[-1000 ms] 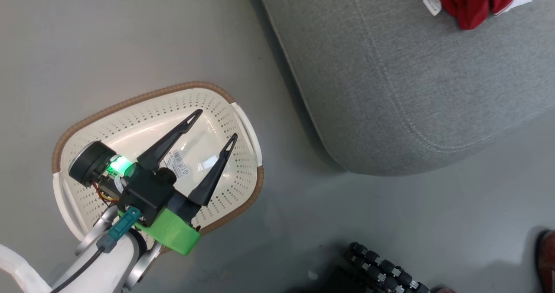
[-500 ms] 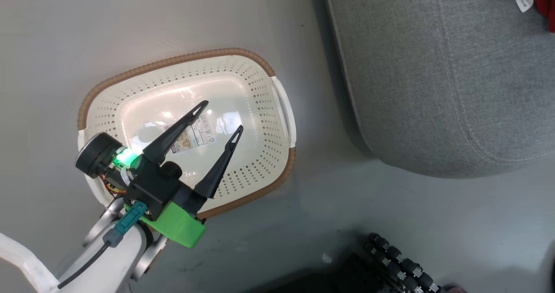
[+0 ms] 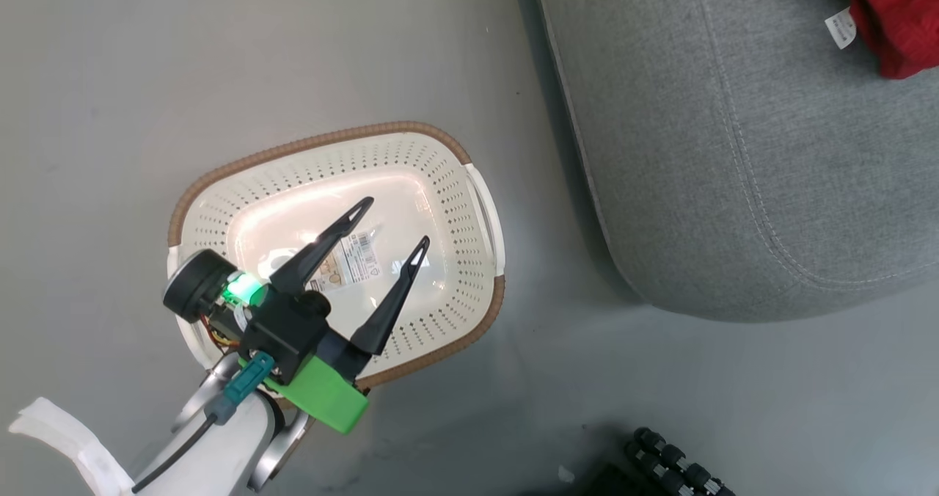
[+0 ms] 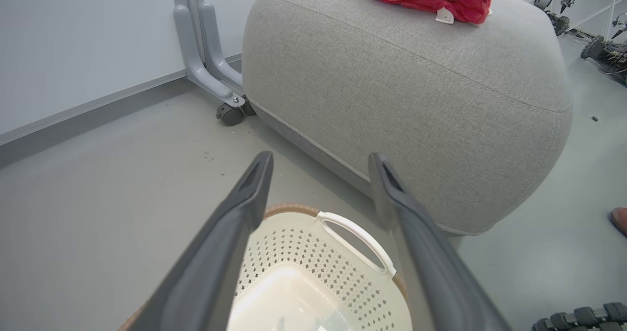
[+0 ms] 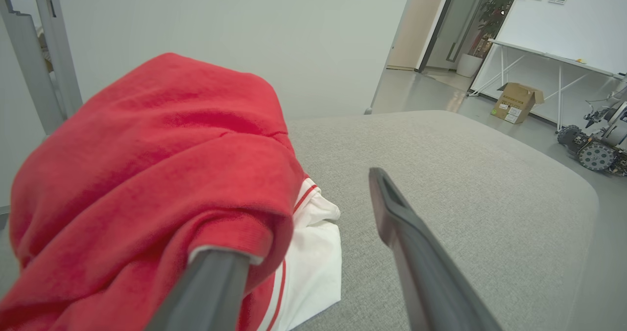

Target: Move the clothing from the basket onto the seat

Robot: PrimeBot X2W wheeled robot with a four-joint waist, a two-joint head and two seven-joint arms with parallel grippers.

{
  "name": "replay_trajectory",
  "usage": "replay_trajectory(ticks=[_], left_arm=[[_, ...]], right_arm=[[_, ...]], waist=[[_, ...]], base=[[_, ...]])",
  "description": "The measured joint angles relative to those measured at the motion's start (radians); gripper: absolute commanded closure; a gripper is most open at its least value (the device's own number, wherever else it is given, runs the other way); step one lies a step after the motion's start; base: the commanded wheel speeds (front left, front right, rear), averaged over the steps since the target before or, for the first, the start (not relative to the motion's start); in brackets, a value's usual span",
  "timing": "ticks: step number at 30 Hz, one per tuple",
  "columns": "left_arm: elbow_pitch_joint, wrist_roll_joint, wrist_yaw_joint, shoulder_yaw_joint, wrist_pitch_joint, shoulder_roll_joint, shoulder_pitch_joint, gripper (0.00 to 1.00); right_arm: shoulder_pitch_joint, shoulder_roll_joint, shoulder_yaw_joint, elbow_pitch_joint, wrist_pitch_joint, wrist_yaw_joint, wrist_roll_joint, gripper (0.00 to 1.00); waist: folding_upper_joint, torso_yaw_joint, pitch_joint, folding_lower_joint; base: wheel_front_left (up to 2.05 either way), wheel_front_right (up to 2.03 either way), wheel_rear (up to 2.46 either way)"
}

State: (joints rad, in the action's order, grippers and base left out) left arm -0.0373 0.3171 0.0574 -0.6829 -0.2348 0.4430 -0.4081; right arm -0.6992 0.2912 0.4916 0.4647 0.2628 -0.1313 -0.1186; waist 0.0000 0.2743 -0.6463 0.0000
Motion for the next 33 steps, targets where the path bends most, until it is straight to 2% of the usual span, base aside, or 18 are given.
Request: replay_trajectory(ticks=[13, 22, 29, 33], left_arm=[[-0.065, 0.025, -0.012, -0.004, -0.023, -0.064, 0.060, 0.00], [-0.086, 0.026, -0.012, 0.008, -0.028, -0.109, 0.121, 0.00], [-0.081, 0.024, -0.004, 0.030, -0.028, -0.120, 0.162, 0.00], [-0.084, 0.019, 0.005, 0.036, -0.028, -0.131, 0.172, 0.00]], right_arm=[[0.207, -0.026, 0.052, -0.003, 0.000, 0.000, 0.045, 0.00], [0.393, -0.056, 0.068, 0.178, 0.000, 0.000, 0.039, 0.00], [0.430, -0.092, 0.051, 0.286, 0.000, 0.000, 0.032, 0.00], [0.439, -0.103, 0.002, 0.356, 0.000, 0.000, 0.035, 0.00]], waist=[[0.0000, -0.025, 0.138, 0.0000], [0.0000, -0.059, 0.259, -0.0001], [0.0000, -0.080, 0.320, -0.0001], [0.0000, -0.085, 0.344, -0.0001]], base=[[0.00, 0.00, 0.00], [0.00, 0.00, 0.00], [0.00, 0.00, 0.00], [0.00, 0.00, 0.00]])
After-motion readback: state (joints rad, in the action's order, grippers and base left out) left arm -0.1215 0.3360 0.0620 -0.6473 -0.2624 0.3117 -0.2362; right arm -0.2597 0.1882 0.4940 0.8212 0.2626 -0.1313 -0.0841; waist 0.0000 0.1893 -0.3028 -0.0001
